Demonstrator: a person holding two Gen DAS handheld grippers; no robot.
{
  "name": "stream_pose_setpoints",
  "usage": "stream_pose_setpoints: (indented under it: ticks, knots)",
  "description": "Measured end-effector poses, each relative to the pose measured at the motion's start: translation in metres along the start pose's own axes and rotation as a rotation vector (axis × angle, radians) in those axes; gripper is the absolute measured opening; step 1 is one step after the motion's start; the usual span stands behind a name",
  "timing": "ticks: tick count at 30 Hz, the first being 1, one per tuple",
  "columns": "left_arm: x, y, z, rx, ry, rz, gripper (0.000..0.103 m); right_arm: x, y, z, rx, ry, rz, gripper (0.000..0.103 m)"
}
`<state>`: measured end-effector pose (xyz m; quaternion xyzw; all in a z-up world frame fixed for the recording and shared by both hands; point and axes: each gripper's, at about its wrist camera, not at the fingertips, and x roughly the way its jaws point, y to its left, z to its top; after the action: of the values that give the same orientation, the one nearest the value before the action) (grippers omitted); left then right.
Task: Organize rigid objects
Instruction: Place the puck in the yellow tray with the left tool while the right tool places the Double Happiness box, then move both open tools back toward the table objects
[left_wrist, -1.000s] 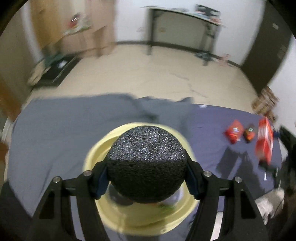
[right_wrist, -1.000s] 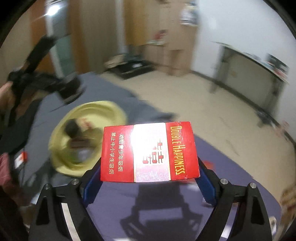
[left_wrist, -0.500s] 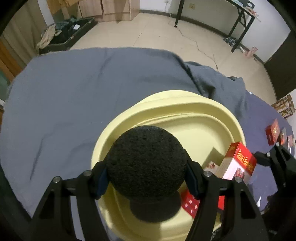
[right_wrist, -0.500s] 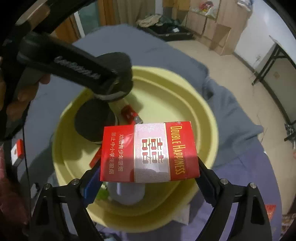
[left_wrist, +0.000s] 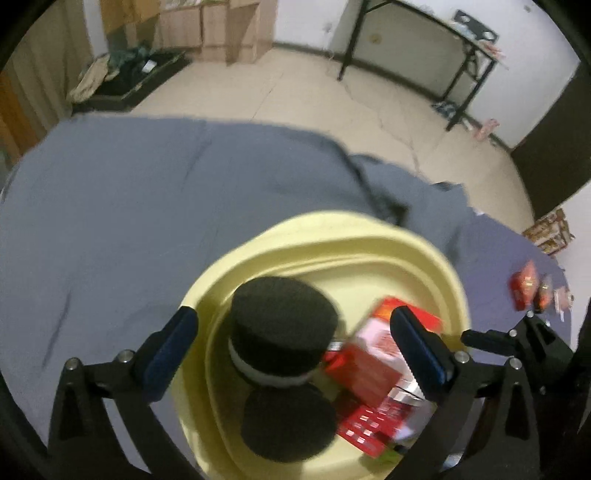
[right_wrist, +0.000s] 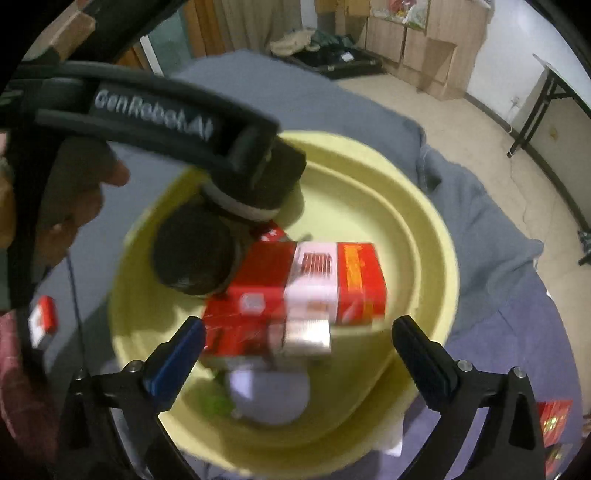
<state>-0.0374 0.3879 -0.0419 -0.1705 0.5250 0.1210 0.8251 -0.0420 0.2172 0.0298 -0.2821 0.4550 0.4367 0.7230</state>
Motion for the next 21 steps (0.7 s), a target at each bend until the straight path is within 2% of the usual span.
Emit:
stream_pose_setpoints:
  ticks: [4,6,8,10,14,16,17,20,21]
  knots:
    - [-0.034,-0.029,0.010,0.056,-0.043,-0.023,0.103,-0.056,-0.020,-0.022,0.075,-0.100,0.003,0.102]
    - [-0.050,-0.058,0.014,0.098,-0.064,-0.062,0.103,-0.090,-0.043,-0.040,0.132,-0.159,-0.018,0.102]
    - [-0.056,-0.095,0.019,0.152,-0.079,-0.098,0.103,-0.122,-0.075,-0.065,0.206,-0.198,-0.072,0.102]
    - [-0.061,-0.138,0.015,0.240,-0.097,-0.093,0.103,-0.151,-0.119,-0.099,0.287,-0.206,-0.154,0.103]
    - [-0.048,-0.213,0.014,0.377,-0.081,-0.133,0.103,-0.202,-0.235,-0.196,0.471,-0.150,-0.416,0.103]
    - [-0.030,-0.250,0.007,0.448,-0.062,-0.154,0.103,-0.219,-0.279,-0.241,0.564,-0.132,-0.508,0.103]
    - [-0.019,-0.268,0.002,0.502,-0.052,-0.162,0.103,-0.227,-0.308,-0.278,0.638,-0.121,-0.558,0.103]
    - [0.012,-0.309,-0.009,0.638,-0.030,-0.156,0.103,-0.229,-0.352,-0.350,0.787,-0.127,-0.576,0.103]
    - [0.024,-0.321,-0.012,0.672,-0.014,-0.156,0.103,-0.225,-0.358,-0.361,0.800,-0.124,-0.572,0.103]
